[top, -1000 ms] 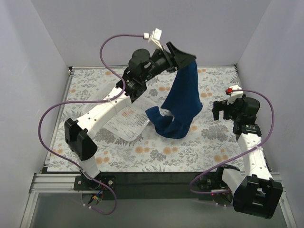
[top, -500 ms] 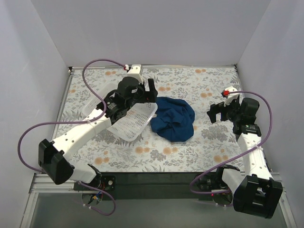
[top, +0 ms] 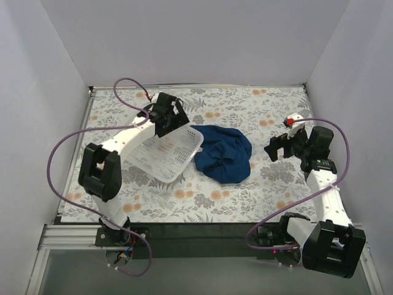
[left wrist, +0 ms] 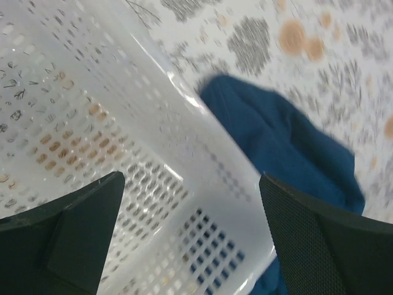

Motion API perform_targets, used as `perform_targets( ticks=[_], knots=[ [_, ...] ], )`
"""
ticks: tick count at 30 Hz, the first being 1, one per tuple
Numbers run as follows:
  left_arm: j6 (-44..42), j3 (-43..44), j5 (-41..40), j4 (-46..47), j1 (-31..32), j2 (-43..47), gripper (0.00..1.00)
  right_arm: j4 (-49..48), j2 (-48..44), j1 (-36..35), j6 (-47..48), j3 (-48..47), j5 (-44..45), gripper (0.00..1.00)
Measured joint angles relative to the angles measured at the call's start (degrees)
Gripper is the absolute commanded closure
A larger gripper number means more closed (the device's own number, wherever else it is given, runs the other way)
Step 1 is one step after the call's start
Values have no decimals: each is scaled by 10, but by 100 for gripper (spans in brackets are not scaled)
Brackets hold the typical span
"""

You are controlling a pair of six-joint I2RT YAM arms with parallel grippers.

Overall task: Fold and stack the t-shirts
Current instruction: Move the tshirt to the center of the board

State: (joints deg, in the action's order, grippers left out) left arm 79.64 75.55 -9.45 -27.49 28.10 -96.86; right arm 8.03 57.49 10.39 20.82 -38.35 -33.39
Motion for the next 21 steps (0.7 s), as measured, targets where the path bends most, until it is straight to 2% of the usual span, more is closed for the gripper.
perform_targets(
  ticks=[4,6,7,8,9,10,12,14,15,16,17,19,21],
  knots=[
    [111,162,-40,-90,-23,-138,15,1,0,0,1,0,-1,2],
    [153,266,-60,-153,-21,-207,18,2,0,0,1,0,-2,2],
    [169,316,-69,-179,-19,-241,27,3,0,0,1,0,-3,2],
    [184,351,-78,-200,-18,-266,30,4,1,0,1,0,-3,2],
    [194,380,-82,-224,-17,-285,38,5,1,0,1,0,-3,2],
    [208,408,-90,-252,-17,-307,37,5,1,0,1,0,-3,2],
    [221,431,-100,-290,-17,-330,54,7,2,0,1,0,-3,2],
    [225,422,-109,-310,-17,-334,79,9,2,0,1,0,-3,2],
    [215,419,-118,-313,-17,-334,99,9,2,0,1,0,-3,2],
    [198,377,-129,-313,-17,-318,100,9,2,0,0,0,-3,2],
    [144,329,-148,-308,-16,-287,100,9,2,0,0,0,-3,2],
    [-21,205,-171,-240,-14,-203,100,9,1,0,0,0,-3,2],
    [-182,54,-168,-127,-18,-88,100,9,0,0,-1,0,-3,2]
  ],
)
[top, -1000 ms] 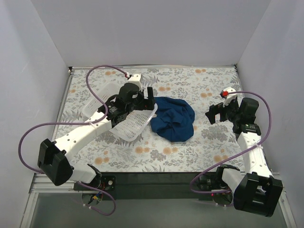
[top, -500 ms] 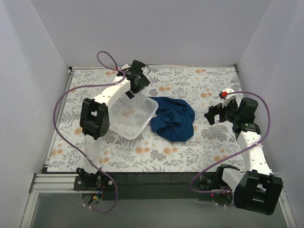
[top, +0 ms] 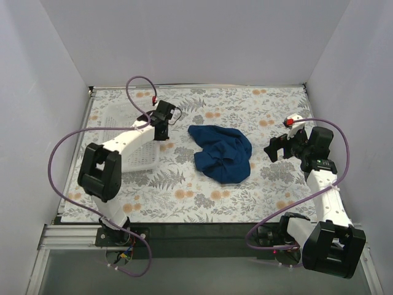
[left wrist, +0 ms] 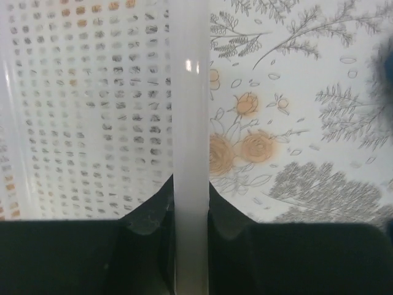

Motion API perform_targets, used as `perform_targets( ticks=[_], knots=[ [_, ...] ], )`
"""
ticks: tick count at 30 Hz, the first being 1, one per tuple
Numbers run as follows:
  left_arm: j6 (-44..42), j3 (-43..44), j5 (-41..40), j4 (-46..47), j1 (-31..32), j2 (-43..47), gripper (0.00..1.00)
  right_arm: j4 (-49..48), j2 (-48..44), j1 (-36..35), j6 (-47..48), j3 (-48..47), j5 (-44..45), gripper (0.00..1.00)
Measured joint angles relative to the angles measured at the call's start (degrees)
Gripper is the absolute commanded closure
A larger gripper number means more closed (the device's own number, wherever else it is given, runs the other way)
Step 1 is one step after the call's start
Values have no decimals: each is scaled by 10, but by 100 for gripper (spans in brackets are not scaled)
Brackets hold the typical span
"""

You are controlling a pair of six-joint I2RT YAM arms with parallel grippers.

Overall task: Fold and stack the t-shirts
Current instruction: Move the tshirt to the center of the board

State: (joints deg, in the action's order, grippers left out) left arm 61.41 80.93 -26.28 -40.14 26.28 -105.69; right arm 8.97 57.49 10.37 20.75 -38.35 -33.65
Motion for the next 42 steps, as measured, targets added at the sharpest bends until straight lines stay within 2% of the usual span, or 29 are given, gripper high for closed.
perform_targets(
  ticks=[1,2,4,8,11,19,22,27,30,31,32,35,37,38,41,42],
  knots=[
    [-42,-27,3,25,-2,22,100,0,0,0,0,0,0,2],
    [-117,-94,10,86,-8,70,100,0,-1,0,0,0,0,2],
    [-206,-150,39,142,-29,107,100,0,-1,0,0,0,-1,2],
    [-298,-153,88,215,-116,87,100,0,-1,0,-1,0,-4,2],
    [-340,-113,95,238,-153,30,100,0,-1,0,-3,0,-7,2],
    [-393,45,109,234,-189,-106,99,0,-2,0,-10,0,-16,2],
    [-397,82,105,235,-198,-131,70,1,-2,0,-11,0,-21,2],
    [-372,117,89,254,-207,-159,39,1,-1,0,-11,0,-27,2],
    [-360,119,87,252,-208,-153,39,3,-1,0,-8,0,-37,2],
    [-355,119,87,249,-206,-146,35,5,-1,0,-4,0,-45,2],
    [-349,119,88,247,-203,-138,35,7,-1,0,-1,0,-50,2],
    [-326,89,107,243,-186,-77,32,17,5,-3,18,0,-84,2],
    [-295,44,145,238,-170,7,30,21,17,-11,27,0,-103,2],
    [-280,21,173,239,-164,50,23,25,25,-19,33,0,-110,2],
    [-222,-69,299,266,-149,212,8,38,64,-61,40,0,-119,5],
    [-199,-112,354,298,-149,264,8,42,77,-73,38,0,-116,6]
  ],
)
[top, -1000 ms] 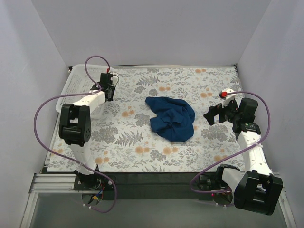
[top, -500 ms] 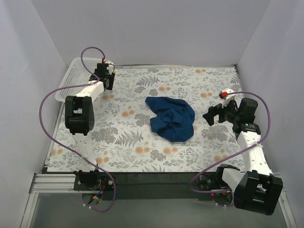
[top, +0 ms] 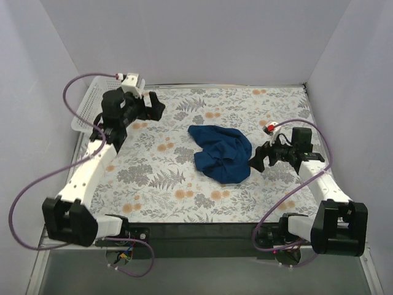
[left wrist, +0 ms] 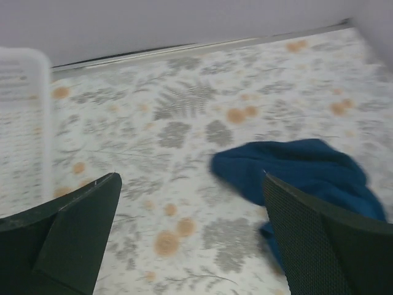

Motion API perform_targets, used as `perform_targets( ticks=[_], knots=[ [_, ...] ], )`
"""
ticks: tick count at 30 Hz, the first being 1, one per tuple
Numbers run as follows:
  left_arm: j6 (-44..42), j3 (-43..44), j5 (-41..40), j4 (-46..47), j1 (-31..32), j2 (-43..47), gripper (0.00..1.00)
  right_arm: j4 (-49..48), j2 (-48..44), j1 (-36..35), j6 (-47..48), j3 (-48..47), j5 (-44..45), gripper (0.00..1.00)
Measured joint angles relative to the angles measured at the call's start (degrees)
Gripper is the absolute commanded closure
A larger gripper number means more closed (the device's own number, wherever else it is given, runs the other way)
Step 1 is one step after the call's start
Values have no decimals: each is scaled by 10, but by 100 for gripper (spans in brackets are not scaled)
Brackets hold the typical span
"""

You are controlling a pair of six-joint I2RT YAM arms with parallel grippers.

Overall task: Fold and stack the t-shirts
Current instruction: Flatten the tshirt out

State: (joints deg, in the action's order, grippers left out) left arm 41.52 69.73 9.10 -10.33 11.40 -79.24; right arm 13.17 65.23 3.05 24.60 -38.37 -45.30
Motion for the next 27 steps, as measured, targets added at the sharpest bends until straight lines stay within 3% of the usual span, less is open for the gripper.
perform_targets(
  ticks=[3,5,11,12,15,17,19,27],
  knots=[
    [65,-100,107,50,7,101,8,8,41,-31,-6,-1,17,10],
    [97,-160,152,93,28,123,8,9,65,-46,-10,-4,27,12],
    [105,-254,197,129,122,52,8,17,138,-84,-23,-26,59,26],
    [95,-255,200,134,141,38,8,18,146,-87,-24,-30,61,29],
    [37,-249,204,167,196,5,8,23,158,-92,-21,-37,70,50],
    [3,-226,202,181,230,-26,9,26,156,-92,-23,-39,73,72],
    [-22,-190,198,186,260,-67,9,27,155,-90,-20,-40,75,81],
    [-69,-54,150,178,351,-221,14,34,144,-76,-20,-43,74,94]
  ],
)
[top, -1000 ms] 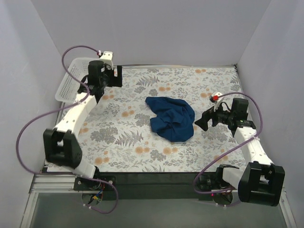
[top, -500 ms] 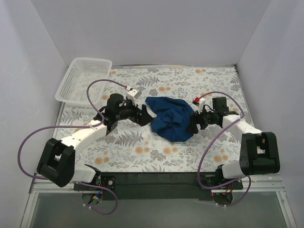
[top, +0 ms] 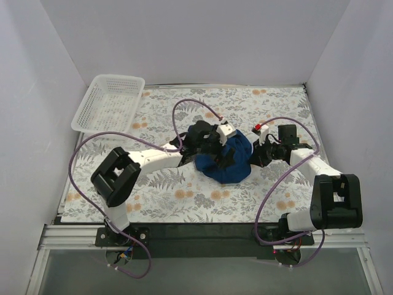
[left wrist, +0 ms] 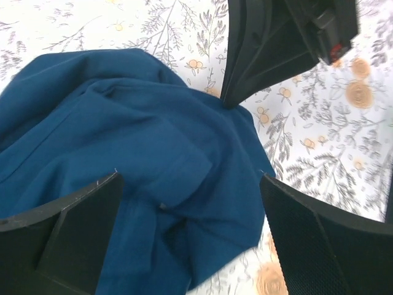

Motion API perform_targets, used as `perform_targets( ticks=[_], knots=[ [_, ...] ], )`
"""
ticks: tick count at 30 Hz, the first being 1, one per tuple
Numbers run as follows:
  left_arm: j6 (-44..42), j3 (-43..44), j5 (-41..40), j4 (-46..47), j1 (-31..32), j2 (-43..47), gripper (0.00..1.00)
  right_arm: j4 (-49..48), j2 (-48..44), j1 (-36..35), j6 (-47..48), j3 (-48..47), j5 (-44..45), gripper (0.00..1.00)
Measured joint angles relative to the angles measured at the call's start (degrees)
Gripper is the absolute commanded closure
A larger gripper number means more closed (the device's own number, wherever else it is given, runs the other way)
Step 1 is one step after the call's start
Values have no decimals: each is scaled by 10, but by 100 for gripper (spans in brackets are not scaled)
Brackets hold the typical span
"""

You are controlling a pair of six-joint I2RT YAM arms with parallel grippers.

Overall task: Fold and stack the t-shirts
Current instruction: Flatten the tshirt out

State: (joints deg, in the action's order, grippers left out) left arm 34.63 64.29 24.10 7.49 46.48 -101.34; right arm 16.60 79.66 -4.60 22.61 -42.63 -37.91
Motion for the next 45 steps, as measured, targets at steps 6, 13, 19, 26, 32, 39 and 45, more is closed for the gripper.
perform_targets(
  ticks=[6,13,19,26,32,39,45],
  knots=[
    [-14,70,-126,-34,60,-86,64,0,-13,7,-2,0,-10,99],
    [18,121,-263,-85,76,-120,100,0,-25,9,-2,0,-21,99],
    [69,109,-256,-102,76,-34,93,-1,-60,23,4,0,-40,99],
    [117,52,-196,-97,75,72,73,1,-88,28,17,-6,-83,99],
    [149,10,-154,-88,66,71,56,21,-88,39,38,-6,-74,99],
    [193,-16,-157,-87,65,59,44,32,-88,39,51,-6,-70,99],
    [241,-4,-190,-78,65,38,37,35,-82,39,55,-6,-68,99]
  ],
)
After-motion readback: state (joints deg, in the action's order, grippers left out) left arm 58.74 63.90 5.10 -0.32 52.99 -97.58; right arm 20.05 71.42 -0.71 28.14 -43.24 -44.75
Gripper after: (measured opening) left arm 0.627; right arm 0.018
